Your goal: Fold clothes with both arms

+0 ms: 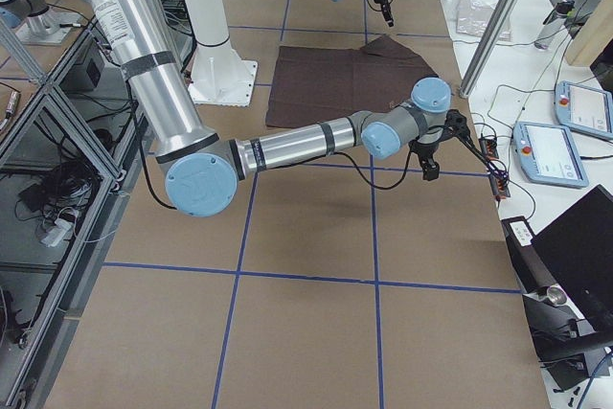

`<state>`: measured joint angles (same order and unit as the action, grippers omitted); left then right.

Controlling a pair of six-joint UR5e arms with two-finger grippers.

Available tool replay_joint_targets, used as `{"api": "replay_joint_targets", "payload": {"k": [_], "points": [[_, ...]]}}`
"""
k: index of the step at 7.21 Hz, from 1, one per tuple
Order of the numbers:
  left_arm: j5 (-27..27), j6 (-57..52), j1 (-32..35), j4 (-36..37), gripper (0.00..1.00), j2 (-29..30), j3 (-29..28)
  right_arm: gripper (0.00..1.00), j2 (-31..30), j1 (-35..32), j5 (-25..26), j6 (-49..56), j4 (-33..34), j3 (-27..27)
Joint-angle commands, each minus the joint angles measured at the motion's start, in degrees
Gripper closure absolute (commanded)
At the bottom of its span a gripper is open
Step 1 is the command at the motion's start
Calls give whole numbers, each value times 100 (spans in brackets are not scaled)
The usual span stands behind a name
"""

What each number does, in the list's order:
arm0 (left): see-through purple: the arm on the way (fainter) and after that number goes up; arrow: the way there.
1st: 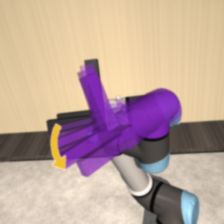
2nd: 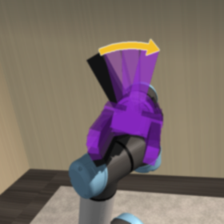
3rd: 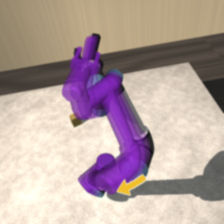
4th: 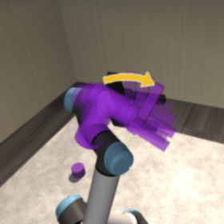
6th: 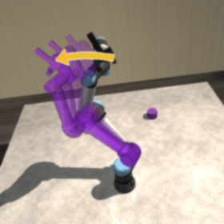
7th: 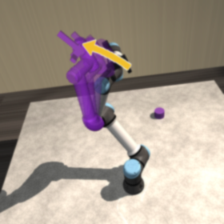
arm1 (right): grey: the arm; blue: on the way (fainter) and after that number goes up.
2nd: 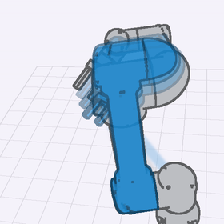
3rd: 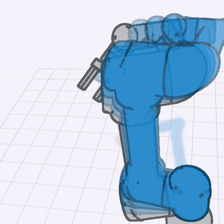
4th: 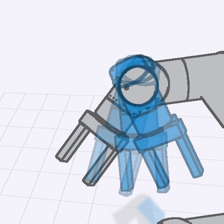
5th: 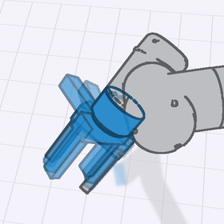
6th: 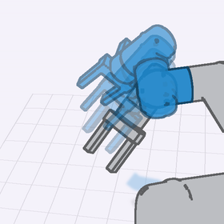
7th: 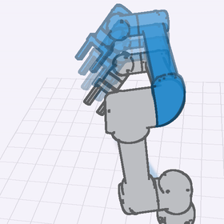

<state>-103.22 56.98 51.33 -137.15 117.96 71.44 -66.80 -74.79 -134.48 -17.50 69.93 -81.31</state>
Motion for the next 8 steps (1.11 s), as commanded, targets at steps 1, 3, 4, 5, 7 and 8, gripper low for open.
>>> {"api": "replay_joint_targets", "payload": {"k": [1, 3, 4, 5, 7, 8], "points": [[318, -2, -228, 4, 51, 43, -183, 0, 0, -1, -8, 1, -6, 1], [328, -38, -289, -4, 51, 78, -297, 0, 0, -1, 1, 1, 3, 18], [328, -38, -342, 4, 51, 78, -306, 0, 0, -1, -8, 1, 3, 18], [328, -47, -360, -4, 51, 78, -332, 0, 0, -1, -8, 1, -6, 18], [328, -55, -378, -4, 51, 78, -341, 0, 0, 8, -8, 1, 3, 18], [328, -47, -369, -4, 56, 78, -333, 0, 0, 8, -8, 1, 3, 18]]}}
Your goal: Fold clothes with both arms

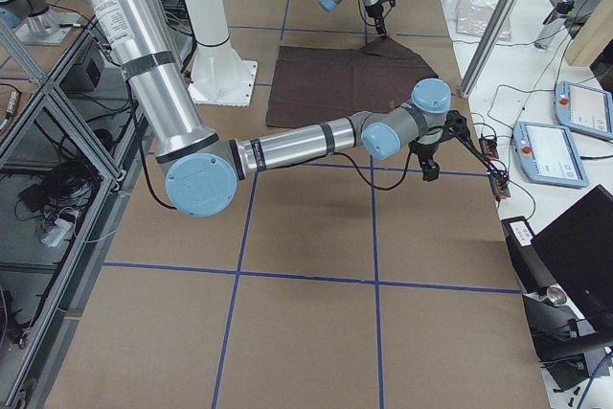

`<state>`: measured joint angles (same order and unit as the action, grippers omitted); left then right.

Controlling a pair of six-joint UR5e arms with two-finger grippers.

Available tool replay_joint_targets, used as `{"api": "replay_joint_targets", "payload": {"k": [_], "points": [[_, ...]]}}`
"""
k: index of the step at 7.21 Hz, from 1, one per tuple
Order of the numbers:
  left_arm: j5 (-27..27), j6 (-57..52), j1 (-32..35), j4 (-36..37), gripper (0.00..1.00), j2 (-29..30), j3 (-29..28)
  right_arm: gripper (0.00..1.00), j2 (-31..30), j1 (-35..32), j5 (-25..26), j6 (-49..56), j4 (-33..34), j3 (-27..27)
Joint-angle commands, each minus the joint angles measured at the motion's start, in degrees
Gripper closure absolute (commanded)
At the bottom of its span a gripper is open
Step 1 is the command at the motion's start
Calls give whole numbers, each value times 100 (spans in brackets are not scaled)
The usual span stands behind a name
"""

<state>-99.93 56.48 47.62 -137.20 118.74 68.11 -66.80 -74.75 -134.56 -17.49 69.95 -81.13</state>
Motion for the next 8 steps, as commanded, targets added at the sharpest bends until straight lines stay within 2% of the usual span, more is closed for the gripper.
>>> {"api": "replay_joint_targets", "payload": {"k": [1, 2, 6, 8], "points": [[0, 12, -7, 0, 69, 0, -8, 0, -9, -4, 0, 0, 1, 0], [0, 3, -24, 0, 100, 0, -8, 0, -9, -4, 0, 0, 1, 0], [-17, 100, -60, 114, 100, 306, 124, 0, -9, -5, 0, 0, -8, 0], [-17, 388, -94, 1268, 100, 929, 324, 0, 0, 4, 0, -35, -8, 0]]}}
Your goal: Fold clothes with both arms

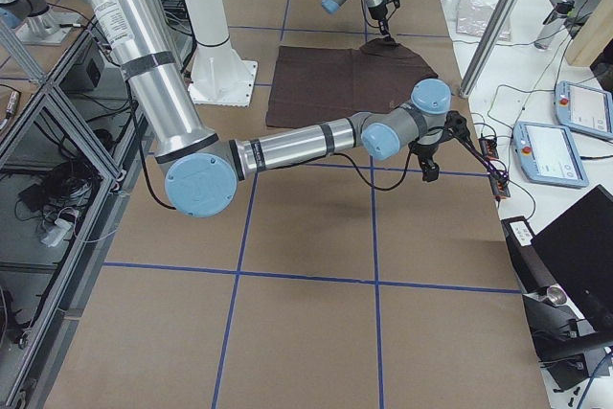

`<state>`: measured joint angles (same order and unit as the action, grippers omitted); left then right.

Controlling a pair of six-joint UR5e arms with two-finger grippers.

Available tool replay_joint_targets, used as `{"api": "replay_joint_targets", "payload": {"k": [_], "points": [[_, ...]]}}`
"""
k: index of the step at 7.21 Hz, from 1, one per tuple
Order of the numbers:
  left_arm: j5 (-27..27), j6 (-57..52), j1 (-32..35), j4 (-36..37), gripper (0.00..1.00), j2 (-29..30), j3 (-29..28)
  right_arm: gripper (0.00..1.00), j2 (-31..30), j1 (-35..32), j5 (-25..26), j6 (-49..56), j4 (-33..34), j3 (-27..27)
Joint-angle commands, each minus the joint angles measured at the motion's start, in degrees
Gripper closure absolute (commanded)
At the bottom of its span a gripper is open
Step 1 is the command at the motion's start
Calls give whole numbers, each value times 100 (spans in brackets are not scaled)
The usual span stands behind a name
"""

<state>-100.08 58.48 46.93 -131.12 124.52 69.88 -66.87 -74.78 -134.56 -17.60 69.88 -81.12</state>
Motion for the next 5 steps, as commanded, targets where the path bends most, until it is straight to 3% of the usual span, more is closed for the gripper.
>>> {"api": "replay_joint_targets", "payload": {"k": [1, 4, 5], "points": [[-11, 495, -87, 1162, 100, 632, 227, 0, 7, 7, 9, -32, -1, 0], [24, 674, -333, 1466, 100, 837, 167, 0, 34, 16, 26, -59, -1, 0], [24, 665, -342, 1466, 93, 828, 149, 0, 42, 16, 26, -59, -1, -9]]}}
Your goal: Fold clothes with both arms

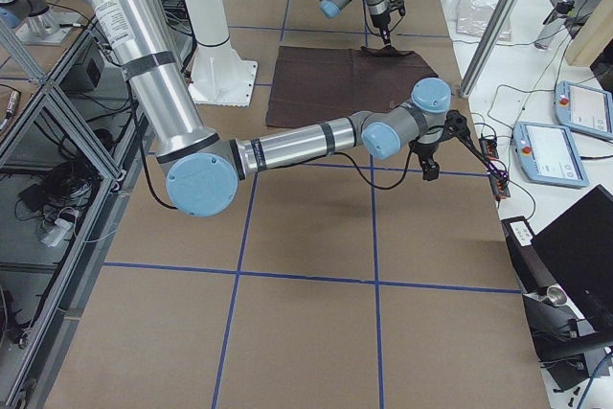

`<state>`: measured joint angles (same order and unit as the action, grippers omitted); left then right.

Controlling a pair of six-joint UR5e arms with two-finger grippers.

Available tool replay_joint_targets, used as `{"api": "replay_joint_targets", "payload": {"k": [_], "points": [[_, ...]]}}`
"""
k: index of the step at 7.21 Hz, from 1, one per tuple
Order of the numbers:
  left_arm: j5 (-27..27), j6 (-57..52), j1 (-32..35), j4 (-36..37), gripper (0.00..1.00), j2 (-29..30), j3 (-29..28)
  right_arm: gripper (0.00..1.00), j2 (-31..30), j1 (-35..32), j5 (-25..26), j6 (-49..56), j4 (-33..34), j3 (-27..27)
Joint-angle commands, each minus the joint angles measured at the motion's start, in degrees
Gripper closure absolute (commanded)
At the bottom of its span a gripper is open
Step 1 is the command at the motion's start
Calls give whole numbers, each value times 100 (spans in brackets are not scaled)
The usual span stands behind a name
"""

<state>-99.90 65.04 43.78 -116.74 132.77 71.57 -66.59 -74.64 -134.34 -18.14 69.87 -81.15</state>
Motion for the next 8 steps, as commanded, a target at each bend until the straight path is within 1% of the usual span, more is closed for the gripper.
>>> {"api": "replay_joint_targets", "payload": {"k": [1, 2, 3, 4, 5, 6, 7, 8], "points": [[23, -200, -27, 20, 1, 12, -11, 0, 14, 2, 5, -14, 0, -15], [6, -298, -19, 20, 0, 21, 50, 0, 5, 2, -4, -14, 0, -41], [-47, -325, -27, 20, 0, -5, 242, 0, 5, 11, 5, -127, 0, -76], [-56, -395, -36, 29, 0, -109, 539, 0, 5, 124, 31, -685, -9, -242], [-56, -404, -184, 29, 0, -354, 925, 0, -56, 404, 170, -1422, -9, -618], [-74, -404, -273, 38, 0, -591, 1347, 0, -300, 963, 598, -2299, -9, -1152], [-65, -352, -448, 29, 0, -933, 1847, 0, -537, 1604, 1246, -3204, -9, -1854], [-56, -265, -658, 11, 0, -1285, 2348, 0, -922, 2194, 1618, -4066, -9, -2531]]}}
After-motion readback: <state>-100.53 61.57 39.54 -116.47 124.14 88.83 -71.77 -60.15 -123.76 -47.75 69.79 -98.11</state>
